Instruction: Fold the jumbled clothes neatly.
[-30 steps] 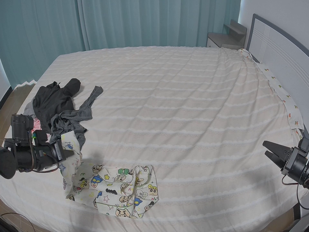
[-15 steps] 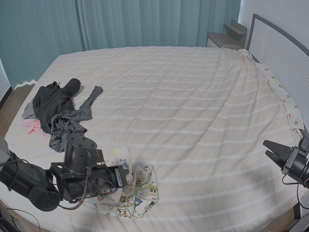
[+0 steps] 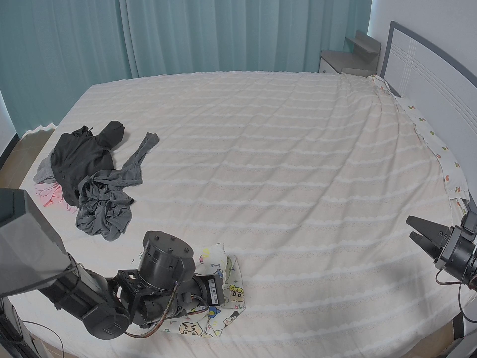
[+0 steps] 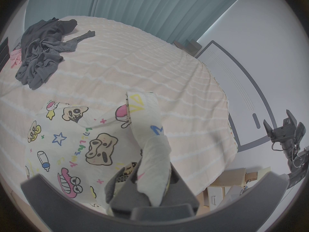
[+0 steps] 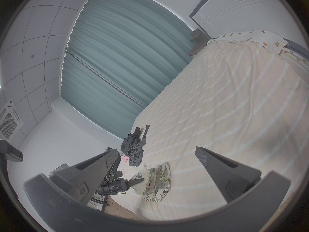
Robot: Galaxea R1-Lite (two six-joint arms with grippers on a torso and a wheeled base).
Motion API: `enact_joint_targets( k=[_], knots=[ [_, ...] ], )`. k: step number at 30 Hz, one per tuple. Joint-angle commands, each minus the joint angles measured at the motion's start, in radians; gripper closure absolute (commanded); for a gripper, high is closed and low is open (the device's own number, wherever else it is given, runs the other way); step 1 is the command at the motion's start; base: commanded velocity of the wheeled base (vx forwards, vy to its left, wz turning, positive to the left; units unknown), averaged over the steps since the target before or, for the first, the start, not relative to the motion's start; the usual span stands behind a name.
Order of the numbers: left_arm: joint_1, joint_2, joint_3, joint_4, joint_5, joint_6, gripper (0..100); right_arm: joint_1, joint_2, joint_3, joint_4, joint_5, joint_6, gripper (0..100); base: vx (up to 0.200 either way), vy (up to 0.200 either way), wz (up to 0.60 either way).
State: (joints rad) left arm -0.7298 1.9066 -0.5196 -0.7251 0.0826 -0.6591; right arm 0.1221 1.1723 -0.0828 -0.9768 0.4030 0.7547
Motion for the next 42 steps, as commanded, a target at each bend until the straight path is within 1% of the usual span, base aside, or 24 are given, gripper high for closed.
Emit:
enact_joint_targets(
  k=[1, 2, 3, 10, 14, 16, 21, 24, 26, 27, 28, 29, 31, 33, 35, 36, 39, 42],
  knots=[
    [-0.002, 0.045, 0.0, -0.014, 0.0, 0.001, 100, 0.001, 0.0, 0.0, 0.0, 0.0, 0.0, 0, 0.0, 0.0, 0.0],
    [-0.002, 0.045, 0.0, -0.013, -0.001, 0.0, 100, 0.001, 0.0, 0.0, 0.0, 0.0, 0.0, 0, 0.0, 0.0, 0.0],
    [-0.002, 0.045, 0.0, -0.014, -0.001, 0.0, 0, 0.001, 0.0, 0.0, 0.0, 0.0, 0.0, 0, 0.0, 0.0, 0.0],
    [0.001, 0.045, -0.002, -0.016, 0.002, 0.0, 0, 0.001, 0.0, 0.0, 0.0, 0.0, 0.0, 0, 0.0, 0.0, 0.0],
    [0.007, 0.037, -0.004, -0.02, 0.025, 0.0, 0, 0.001, 0.0, 0.0, 0.0, 0.0, 0.0, 0, 0.0, 0.0, 0.0],
    [0.02, -0.014, -0.005, -0.019, 0.043, 0.0, 0, 0.001, 0.001, 0.001, 0.0, 0.002, 0.0, 0, 0.0, 0.0, 0.0],
    [0.061, -0.153, 0.044, -0.011, 0.037, -0.02, 0, 0.022, 0.01, 0.009, 0.003, 0.004, 0.0, 0, 0.0, 0.0, 0.0],
    [0.081, -0.262, 0.141, -0.014, 0.02, -0.085, 0, 0.07, 0.023, 0.021, 0.004, 0.005, 0.003, 0, 0.0, 0.0, 0.0],
    [0.102, -0.319, 0.208, -0.016, -0.021, -0.119, 0, 0.116, 0.033, 0.028, 0.004, 0.007, 0.011, 0, 0.0, 0.0, 0.0],
    [0.102, -0.324, 0.213, -0.016, -0.026, -0.12, 0, 0.122, 0.035, 0.028, 0.004, 0.007, 0.011, 0, 0.0, 0.0, 0.0],
    [0.125, -0.376, 0.266, -0.017, -0.058, -0.139, 0, 0.194, 0.055, 0.046, 0.004, 0.004, 0.012, 0, 0.0, 0.0, 0.0],
    [0.144, -0.397, 0.289, -0.017, -0.073, -0.148, 0, 0.238, 0.078, 0.052, 0.004, 0.002, 0.014, 0, 0.0, 0.0, 0.0],
    [0.178, -0.425, 0.32, -0.016, -0.09, -0.152, 0, 0.291, 0.133, 0.046, 0.0, -0.001, 0.018, 0, 0.0, 0.0, 0.0],
    [0.19, -0.436, 0.346, -0.017, -0.096, -0.154, 0, 0.31, 0.199, 0.028, -0.002, -0.006, 0.018, 0, 0.0, 0.0, 0.0],
    [0.19, -0.432, 0.368, -0.019, -0.104, -0.154, 0, 0.315, 0.271, -0.025, 0.0, -0.004, 0.017, 0, 0.0, 0.0, 0.0],
    [0.19, -0.432, 0.369, -0.019, -0.104, -0.154, 0, 0.315, 0.276, -0.028, 0.003, -0.004, 0.017, 0, 0.0, 0.0, 0.0],
    [0.181, -0.439, 0.375, -0.02, -0.112, -0.16, 0, 0.373, 0.429, -0.095, 0.003, -0.006, 0.015, 0, 0.0, 0.0, 0.0],
    [0.181, -0.431, 0.375, -0.02, -0.115, -0.203, 0, 0.433, 0.553, -0.152, -0.005, -0.01, 0.018, 0, -0.2, 0.0, 0.0]
  ],
)
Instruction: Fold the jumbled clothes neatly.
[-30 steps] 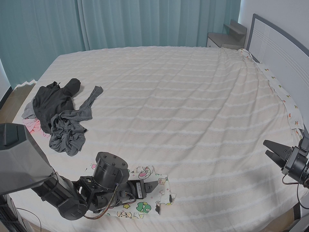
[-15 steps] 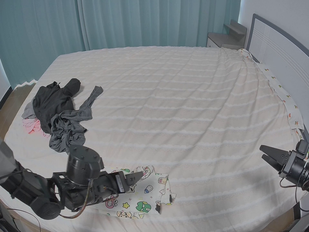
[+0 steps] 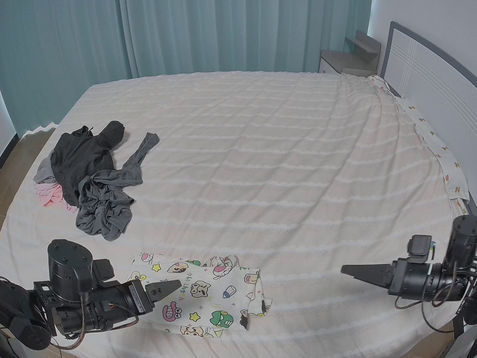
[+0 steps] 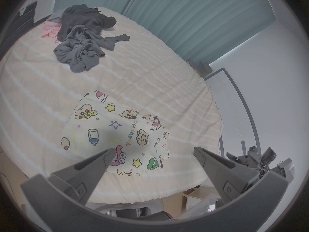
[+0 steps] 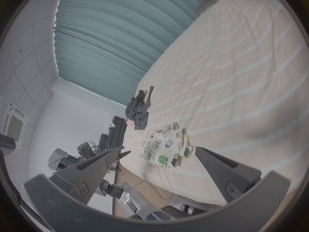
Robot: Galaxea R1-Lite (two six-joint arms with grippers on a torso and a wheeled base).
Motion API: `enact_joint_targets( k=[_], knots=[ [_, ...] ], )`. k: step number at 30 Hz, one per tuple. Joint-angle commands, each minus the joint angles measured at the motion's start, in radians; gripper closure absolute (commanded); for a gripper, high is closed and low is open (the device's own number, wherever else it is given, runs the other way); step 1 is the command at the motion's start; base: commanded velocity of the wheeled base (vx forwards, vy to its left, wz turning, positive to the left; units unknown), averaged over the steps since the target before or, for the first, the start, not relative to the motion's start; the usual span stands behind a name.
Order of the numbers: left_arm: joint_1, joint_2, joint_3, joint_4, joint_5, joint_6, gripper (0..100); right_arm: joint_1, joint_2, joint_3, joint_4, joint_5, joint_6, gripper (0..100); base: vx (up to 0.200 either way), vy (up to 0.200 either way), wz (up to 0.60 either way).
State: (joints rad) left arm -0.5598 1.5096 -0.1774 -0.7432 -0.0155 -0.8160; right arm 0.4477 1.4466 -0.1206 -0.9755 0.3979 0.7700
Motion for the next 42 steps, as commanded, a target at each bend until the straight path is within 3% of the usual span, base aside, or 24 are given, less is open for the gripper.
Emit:
enact_joint_targets(
  k=[1, 11, 16, 21, 27, 37, 42],
  knots=[
    [0.011, -0.034, 0.033, -0.002, -0.017, -0.046, 0, 0.108, 0.279, -0.114, -0.006, -0.005, 0.003, 0, -0.2, 0.0, 0.0],
    [0.02, -0.032, 0.073, -0.005, -0.03, -0.074, 0, 0.215, 0.601, -0.329, 0.001, -0.044, -0.005, 0, -0.16, 0.0, 0.0],
    [0.043, -0.002, 0.088, -0.065, -0.03, -0.075, 0, 0.244, 0.71, -0.429, 0.001, -0.116, -0.009, 0, 0.0, 0.0, 0.0],
    [0.09, 0.034, 0.099, -0.119, -0.03, -0.074, 0, 0.287, 0.779, -0.488, 0.003, -0.122, -0.011, 0, 0.0, 0.0, 0.0],
    [0.092, 0.046, 0.099, -0.122, -0.03, -0.074, 0, 0.318, 0.827, -0.547, 0.011, -0.125, -0.012, 0, 0.0, 0.0, 0.0],
    [0.092, 0.057, 0.101, -0.122, -0.029, -0.074, 0, 0.371, 0.922, -0.663, 0.038, -0.192, -0.021, 0, 0.0, 0.0, 0.0],
    [0.093, 0.055, 0.104, -0.124, -0.029, -0.074, 0, 0.368, 0.954, -0.703, 0.038, -0.22, -0.072, 0, 0.0, 0.0, 0.0]
  ],
)
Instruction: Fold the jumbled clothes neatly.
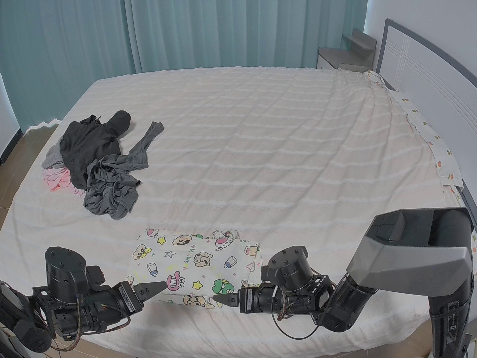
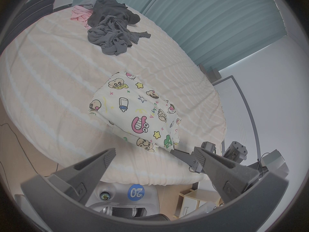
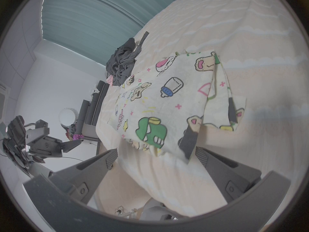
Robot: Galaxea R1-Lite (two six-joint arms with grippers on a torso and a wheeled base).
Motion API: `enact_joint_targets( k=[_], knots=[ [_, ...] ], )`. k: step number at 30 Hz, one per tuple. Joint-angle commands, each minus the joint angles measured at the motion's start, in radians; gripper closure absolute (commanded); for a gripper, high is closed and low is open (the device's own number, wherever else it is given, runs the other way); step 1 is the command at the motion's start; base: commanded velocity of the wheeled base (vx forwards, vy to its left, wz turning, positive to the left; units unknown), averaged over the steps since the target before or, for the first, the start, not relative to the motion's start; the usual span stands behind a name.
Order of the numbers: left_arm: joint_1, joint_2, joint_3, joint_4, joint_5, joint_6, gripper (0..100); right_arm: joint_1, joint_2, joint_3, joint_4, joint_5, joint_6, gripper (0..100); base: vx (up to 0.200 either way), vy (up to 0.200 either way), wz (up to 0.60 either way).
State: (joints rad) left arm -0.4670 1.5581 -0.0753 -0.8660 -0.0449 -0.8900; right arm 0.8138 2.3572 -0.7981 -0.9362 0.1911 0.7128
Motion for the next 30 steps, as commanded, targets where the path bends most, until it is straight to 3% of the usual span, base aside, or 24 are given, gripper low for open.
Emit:
enact_joint_targets(
  k=[1, 16, 17, 30],
  knots=[
    [0.001, 0.007, 0.002, 0.001, 0.0, 0.0, 0, 0.002, 0.043, -0.026, -0.001, -0.016, -0.018, 0, 0.0, 0.0, 0.0],
    [0.001, 0.01, 0.002, 0.001, -0.001, -0.003, 0, 0.022, 0.048, -0.018, -0.096, -0.051, -0.035, 0, 0.0, 0.0, 0.0],
    [0.001, 0.01, 0.002, 0.001, -0.001, -0.003, 0, 0.022, 0.047, -0.016, -0.09, -0.051, -0.033, 100, 0.0, 0.0, 0.0],
    [0.005, 0.027, 0.0, -0.001, -0.001, -0.009, 0, 0.008, -0.012, 0.023, -0.056, -0.055, -0.03, 100, 0.0, 0.0, 0.0]
  ],
)
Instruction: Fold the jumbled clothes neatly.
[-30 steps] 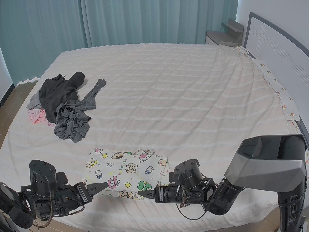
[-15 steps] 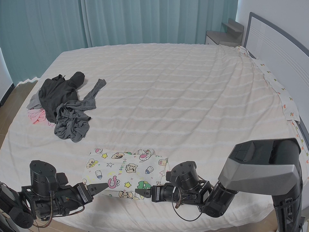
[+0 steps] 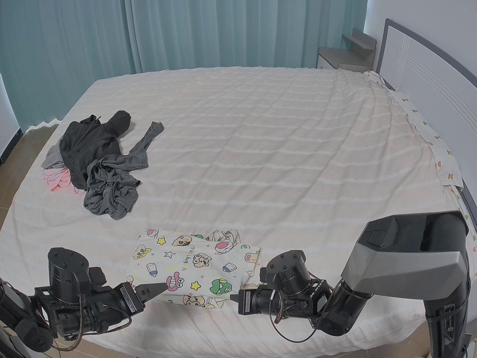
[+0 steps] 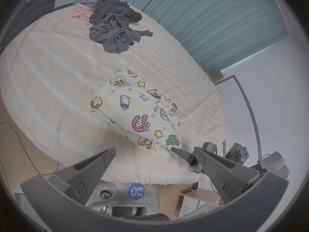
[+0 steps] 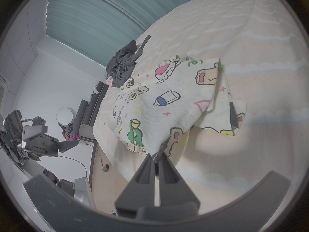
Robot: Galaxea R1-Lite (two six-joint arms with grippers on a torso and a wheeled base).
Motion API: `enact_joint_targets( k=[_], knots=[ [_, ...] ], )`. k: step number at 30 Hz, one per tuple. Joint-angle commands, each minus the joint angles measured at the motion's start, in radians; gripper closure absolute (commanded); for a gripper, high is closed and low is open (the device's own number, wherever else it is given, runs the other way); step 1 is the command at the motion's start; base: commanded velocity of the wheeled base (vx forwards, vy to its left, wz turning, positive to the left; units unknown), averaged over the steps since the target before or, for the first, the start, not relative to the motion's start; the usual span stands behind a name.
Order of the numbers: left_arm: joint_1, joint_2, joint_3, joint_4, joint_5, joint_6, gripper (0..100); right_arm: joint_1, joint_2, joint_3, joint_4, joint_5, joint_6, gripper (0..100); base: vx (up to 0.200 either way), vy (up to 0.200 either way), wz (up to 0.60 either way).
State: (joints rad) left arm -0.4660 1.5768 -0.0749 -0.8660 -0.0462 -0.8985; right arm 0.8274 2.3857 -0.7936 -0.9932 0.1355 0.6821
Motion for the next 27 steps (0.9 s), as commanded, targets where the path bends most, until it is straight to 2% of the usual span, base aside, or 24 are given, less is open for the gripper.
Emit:
enact_joint_targets(
  k=[1, 7, 14, 19, 27],
  knots=[
    [0.004, 0.008, 0.0, -0.001, 0.0, 0.0, 0, -0.005, -0.056, 0.028, 0.001, 0.001, 0.002, 100, 0.0, 0.0, 0.0],
    [0.004, 0.008, 0.0, -0.001, 0.0, 0.0, 0, -0.022, -0.131, 0.094, 0.007, 0.013, 0.004, 100, 0.0, 0.0, 0.0],
    [0.006, 0.008, 0.0, -0.001, 0.0, 0.0, 0, -0.025, -0.114, 0.134, 0.036, 0.036, 0.004, 100, 0.0, 0.0, 0.0],
    [0.006, 0.009, 0.0, -0.001, 0.0, 0.0, 0, -0.027, -0.122, 0.131, 0.123, 0.044, 0.002, 100, 0.0, 0.0, 0.0],
    [0.006, 0.011, 0.0, -0.001, 0.0, 0.0, 0, -0.044, -0.114, 0.122, 0.136, 0.039, -0.01, 100, 0.0, 0.0, 0.0]
  ],
)
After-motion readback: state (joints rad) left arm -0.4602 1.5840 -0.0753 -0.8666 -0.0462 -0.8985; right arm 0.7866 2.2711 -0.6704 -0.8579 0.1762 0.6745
